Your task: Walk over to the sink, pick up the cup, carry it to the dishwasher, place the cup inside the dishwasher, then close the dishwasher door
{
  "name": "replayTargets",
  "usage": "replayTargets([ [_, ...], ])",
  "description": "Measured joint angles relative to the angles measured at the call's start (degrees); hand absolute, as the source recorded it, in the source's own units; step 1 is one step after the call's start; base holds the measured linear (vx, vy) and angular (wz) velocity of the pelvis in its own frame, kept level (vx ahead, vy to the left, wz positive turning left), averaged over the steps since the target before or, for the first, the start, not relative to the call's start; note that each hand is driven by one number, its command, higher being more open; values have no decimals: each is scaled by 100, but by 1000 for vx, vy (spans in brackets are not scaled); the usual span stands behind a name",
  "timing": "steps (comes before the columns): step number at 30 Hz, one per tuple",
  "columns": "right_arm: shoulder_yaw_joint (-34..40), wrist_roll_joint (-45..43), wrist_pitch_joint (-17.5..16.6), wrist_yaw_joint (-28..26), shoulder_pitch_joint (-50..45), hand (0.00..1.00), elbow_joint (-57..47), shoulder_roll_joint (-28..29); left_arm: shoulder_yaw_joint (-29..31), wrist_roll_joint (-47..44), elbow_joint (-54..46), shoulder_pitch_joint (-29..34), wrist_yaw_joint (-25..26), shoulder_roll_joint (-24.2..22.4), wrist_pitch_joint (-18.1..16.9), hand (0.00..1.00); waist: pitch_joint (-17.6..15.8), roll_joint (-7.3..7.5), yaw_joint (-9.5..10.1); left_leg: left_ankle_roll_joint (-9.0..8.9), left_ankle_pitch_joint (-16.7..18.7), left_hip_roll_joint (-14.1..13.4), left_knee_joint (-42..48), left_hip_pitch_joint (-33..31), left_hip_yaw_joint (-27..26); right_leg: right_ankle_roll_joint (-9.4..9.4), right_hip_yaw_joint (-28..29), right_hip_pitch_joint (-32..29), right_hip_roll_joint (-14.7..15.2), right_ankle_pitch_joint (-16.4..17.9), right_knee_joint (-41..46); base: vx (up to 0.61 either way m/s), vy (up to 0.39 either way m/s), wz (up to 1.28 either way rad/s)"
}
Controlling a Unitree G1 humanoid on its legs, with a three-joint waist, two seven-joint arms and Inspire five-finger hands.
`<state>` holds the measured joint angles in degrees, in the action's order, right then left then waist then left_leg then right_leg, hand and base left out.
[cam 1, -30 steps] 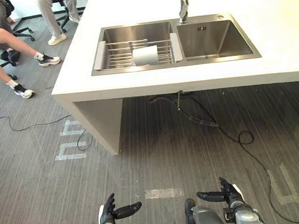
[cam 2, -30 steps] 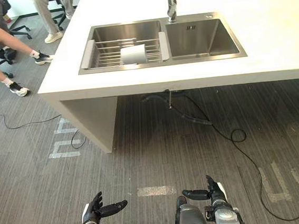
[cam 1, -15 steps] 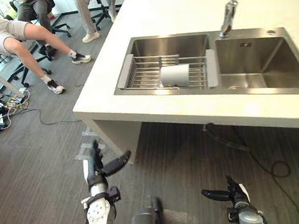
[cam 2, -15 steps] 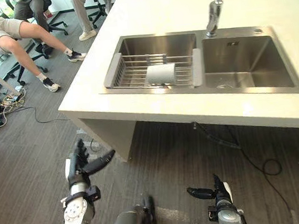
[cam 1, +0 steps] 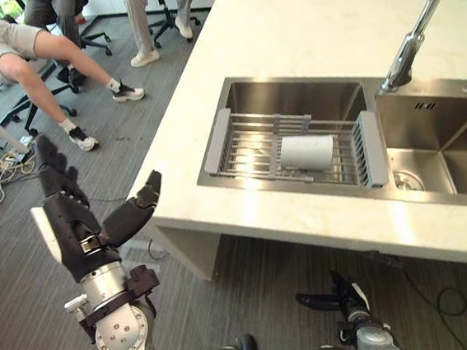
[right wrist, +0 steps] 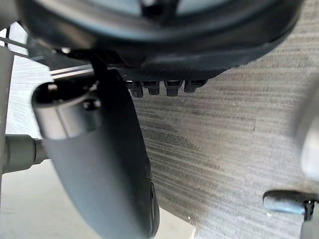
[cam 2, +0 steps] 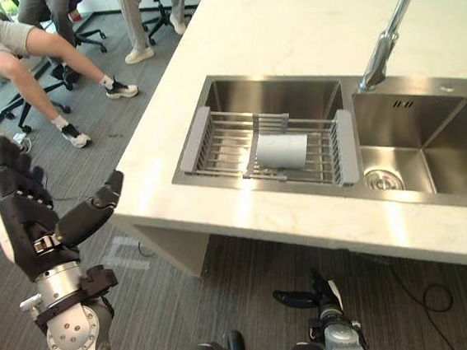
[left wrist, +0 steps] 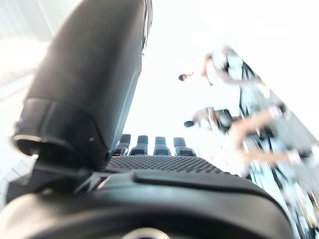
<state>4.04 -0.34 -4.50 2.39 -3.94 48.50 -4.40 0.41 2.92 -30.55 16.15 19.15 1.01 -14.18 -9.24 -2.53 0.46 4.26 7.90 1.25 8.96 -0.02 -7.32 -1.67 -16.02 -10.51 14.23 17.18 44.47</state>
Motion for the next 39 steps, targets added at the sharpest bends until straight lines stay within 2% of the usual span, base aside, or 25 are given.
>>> replayTargets([
  [2,-82,0,5,-20,1,100,14,19,-293,-130,20,-49,-151,60,-2,100,-21,-60,-33,-139,40,-196,-16,137,-3,26,-135,-269,-251,-8,-929,221,-160,-1],
  [3,-126,-1,-4,-16,-64,100,22,28,-435,-183,101,-89,-249,185,-42,100,45,46,-47,-374,183,-188,55,204,-13,60,-135,-245,-402,-613,-2069,180,-171,11],
  [4,-145,-2,-16,-12,-96,100,53,16,-459,-181,203,-131,-308,247,-82,100,70,86,-61,-449,287,-155,116,224,18,27,-62,-256,-393,-994,-2144,332,-303,14],
  [5,-169,-4,-14,-13,-106,100,202,-105,-561,-184,501,-177,-416,237,-90,100,174,-141,-70,-544,398,-356,244,244,56,77,-142,-116,-546,-966,-2215,199,-179,4],
  [7,-194,-7,-14,-13,-129,100,285,-250,-637,-193,707,-183,-542,232,-90,100,262,-315,-32,-670,478,-556,544,152,44,171,-178,47,-758,-907,-2440,205,-206,-6],
  [9,-179,-59,-1,7,-165,100,315,-278,-764,-212,845,-293,-692,270,-90,100,246,-361,-44,-744,520,-758,1287,-91,117,253,-304,370,-932,-882,-2743,207,-245,18],
  [10,-201,-57,-2,4,-211,100,316,-282,-850,-283,911,-363,-778,295,-83,100,233,-347,-41,-811,481,-901,2068,-367,230,318,-407,678,-1063,-924,-3035,171,-189,21],
  [11,-224,-59,-5,-2,-268,100,316,-283,-921,-368,932,-396,-833,323,-82,100,199,-297,2,-989,530,-1053,2789,-606,262,374,-435,976,-1189,-958,-3272,174,-176,14],
  [12,-223,-62,-5,1,-306,100,319,-287,-950,-411,938,-403,-848,344,-82,100,203,-302,22,-1014,605,-1095,3004,-683,265,388,-438,1089,-1227,-957,-3348,174,-135,-4],
  [13,-221,-65,-5,7,-329,100,323,-317,-981,-425,947,-412,-859,393,-83,100,211,-296,35,-963,714,-1094,3135,-850,263,396,-435,1245,-1244,-953,-3457,173,-86,-10],
  [15,-222,-65,-5,4,-313,100,343,-357,-995,-469,953,-495,-899,478,-83,100,210,-295,35,-922,795,-969,2781,-1060,304,369,-360,1319,-1216,-971,-3559,171,-20,-19],
  [17,-222,-66,-4,2,-300,100,402,-365,-1003,-518,1042,-674,-930,489,-81,100,199,-280,41,-868,714,-633,1724,-1077,622,346,-236,1334,-1129,-983,-3581,167,84,-30],
  [18,-218,-76,-4,-2,-301,100,405,-373,-1006,-518,1055,-722,-931,489,-78,100,217,-308,34,-850,297,-529,1081,-982,763,319,-157,1324,-1135,-990,-3591,165,120,-35],
  [19,-220,-72,-5,-6,-310,100,406,-420,-1033,-516,1052,-769,-931,494,-80,100,271,-400,34,-712,-334,-516,617,-951,854,240,-70,1335,-1244,-983,-3650,168,111,-40],
  [20,-232,-71,3,-9,-298,100,438,-317,-1078,-517,1071,-837,-933,611,-67,100,299,-292,25,-689,-363,-464,506,-831,779,144,31,1365,-1181,-986,-3699,184,118,-28],
  [22,-225,-68,-19,-11,-337,100,395,-217,-1224,-513,1070,-881,-951,758,-65,100,328,-130,0,-614,-451,-349,198,-729,732,91,58,1328,-1055,-972,-3747,119,82,-11],
  [23,-225,-67,-18,-14,-348,100,396,-201,-1323,-511,1070,-880,-968,816,-51,100,329,-86,9,-567,-519,-284,17,-648,679,68,105,1320,-994,-977,-3777,77,69,-8],
  [25,-226,-65,-18,-21,-356,100,397,-201,-1386,-511,1069,-878,-1056,879,-25,100,337,-91,9,-509,-640,-182,-301,-467,629,32,191,1352,-907,-981,-3825,93,88,-6],
  [33,-236,-49,-13,-142,-332,100,410,-143,-1443,-448,1123,-874,-1379,1417,11,100,351,-89,15,-517,-953,-133,-1017,47,673,-25,148,1650,-924,-1023,-4060,21,-5,3],
  [39,-233,-52,4,-192,-330,100,428,-162,-1551,189,1532,-875,-1635,1706,113,100,377,-87,-49,-533,-1193,-171,-1355,204,749,-21,85,1674,-959,-1076,-4101,-66,-19,5],
])
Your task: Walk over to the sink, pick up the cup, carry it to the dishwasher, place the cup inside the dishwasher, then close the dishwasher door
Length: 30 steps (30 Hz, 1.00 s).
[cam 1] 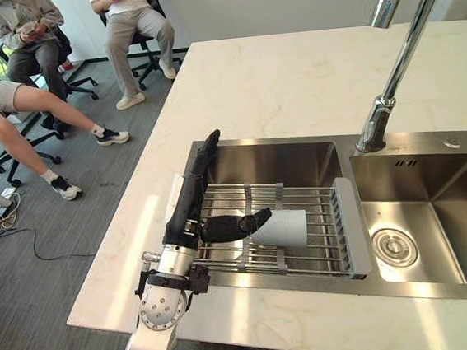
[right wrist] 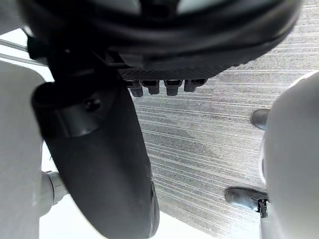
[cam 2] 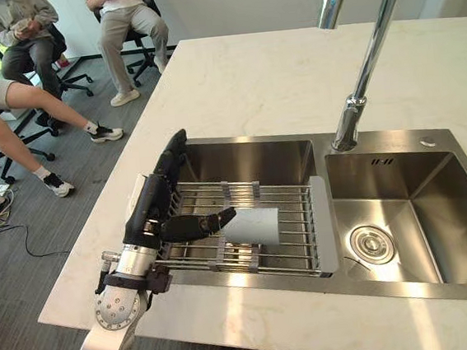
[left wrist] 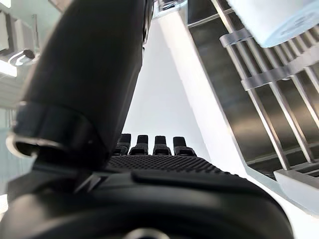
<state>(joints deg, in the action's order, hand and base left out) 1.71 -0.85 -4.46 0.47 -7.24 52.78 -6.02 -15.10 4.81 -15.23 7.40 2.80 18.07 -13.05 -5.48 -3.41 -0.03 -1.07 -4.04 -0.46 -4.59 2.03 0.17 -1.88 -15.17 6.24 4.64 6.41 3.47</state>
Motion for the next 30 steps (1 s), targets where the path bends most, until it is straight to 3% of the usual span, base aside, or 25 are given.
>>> replayTargets([
  [14,-96,-14,3,-50,0,100,-13,2,-299,1106,375,-52,-218,227,147,100,18,11,-92,43,-86,10,-41,-30,42,-51,-36,104,-32,-214,-353,-40,1,1],
  [30,-85,-91,2,-52,-10,100,-143,15,-469,1473,733,-490,-93,186,276,100,18,12,-245,29,-77,3,-41,-241,30,-39,-27,-32,-65,-297,-504,-6,-1,0],
])
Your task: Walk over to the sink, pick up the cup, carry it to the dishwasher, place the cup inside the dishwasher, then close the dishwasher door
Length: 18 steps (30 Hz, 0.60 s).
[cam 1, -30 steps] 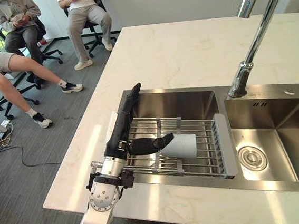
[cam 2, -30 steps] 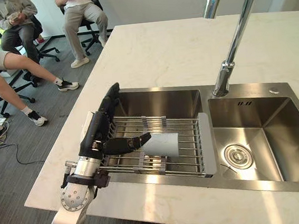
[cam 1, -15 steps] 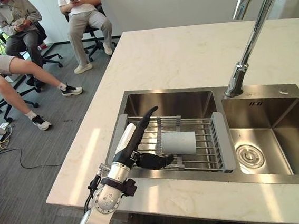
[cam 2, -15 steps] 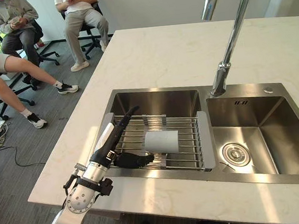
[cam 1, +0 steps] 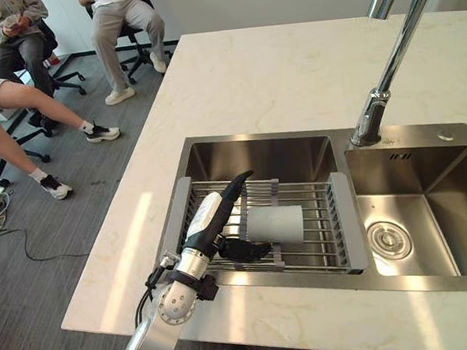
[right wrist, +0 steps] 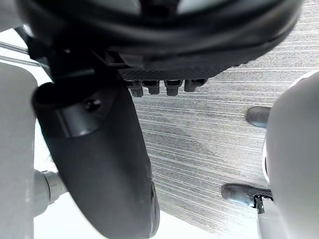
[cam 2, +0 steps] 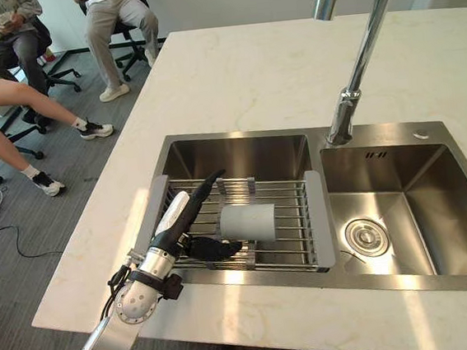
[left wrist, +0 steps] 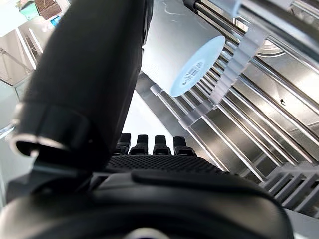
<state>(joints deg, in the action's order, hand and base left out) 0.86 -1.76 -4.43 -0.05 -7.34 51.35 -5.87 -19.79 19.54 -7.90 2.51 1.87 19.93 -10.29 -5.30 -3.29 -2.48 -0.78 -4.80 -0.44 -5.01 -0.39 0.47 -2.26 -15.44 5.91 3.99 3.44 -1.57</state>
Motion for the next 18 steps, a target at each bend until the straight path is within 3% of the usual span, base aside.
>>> replayTargets([
  [18,-2,-99,0,-2,-16,100,-51,1,-316,873,521,-472,37,-17,133,100,-2,-4,-39,1,-2,36,0,-31,-42,-20,37,17,-1,-114,-163,-23,1,-2],
])
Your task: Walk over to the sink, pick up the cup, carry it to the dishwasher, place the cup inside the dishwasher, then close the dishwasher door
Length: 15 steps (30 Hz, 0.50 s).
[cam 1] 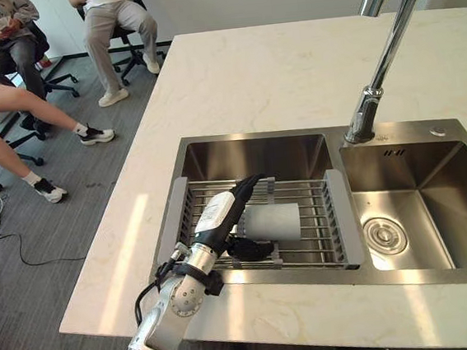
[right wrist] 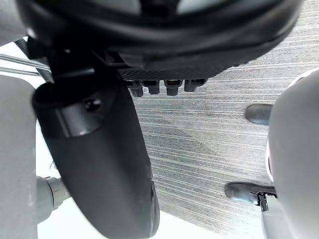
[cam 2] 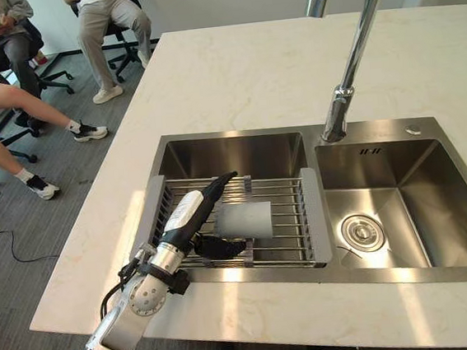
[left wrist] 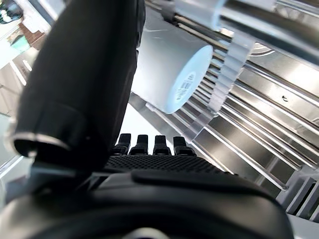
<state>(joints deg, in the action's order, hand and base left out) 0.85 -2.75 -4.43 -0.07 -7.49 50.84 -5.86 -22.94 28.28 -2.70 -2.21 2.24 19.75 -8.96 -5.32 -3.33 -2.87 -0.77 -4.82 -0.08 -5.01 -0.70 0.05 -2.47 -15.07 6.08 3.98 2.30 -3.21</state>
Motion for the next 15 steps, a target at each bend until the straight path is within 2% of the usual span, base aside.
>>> replayTargets([
  [8,-4,-29,0,-3,0,100,-72,13,-8,346,87,-123,0,2,58,100,-16,-6,-118,0,0,-15,-1,0,5,0,-2,1,5,0,0,-4,-1,0],
  [9,-4,-38,0,-3,0,100,-72,12,-16,382,109,-159,-1,3,64,0,-28,-7,-119,0,0,-18,-1,0,3,0,-1,1,4,0,0,0,0,0],
  [15,-5,-48,0,-7,6,100,-77,5,-136,565,288,-378,-18,17,89,0,-88,-26,-133,-6,6,-23,-1,0,-22,0,23,-5,3,0,-13,-1,-1,-1],
])
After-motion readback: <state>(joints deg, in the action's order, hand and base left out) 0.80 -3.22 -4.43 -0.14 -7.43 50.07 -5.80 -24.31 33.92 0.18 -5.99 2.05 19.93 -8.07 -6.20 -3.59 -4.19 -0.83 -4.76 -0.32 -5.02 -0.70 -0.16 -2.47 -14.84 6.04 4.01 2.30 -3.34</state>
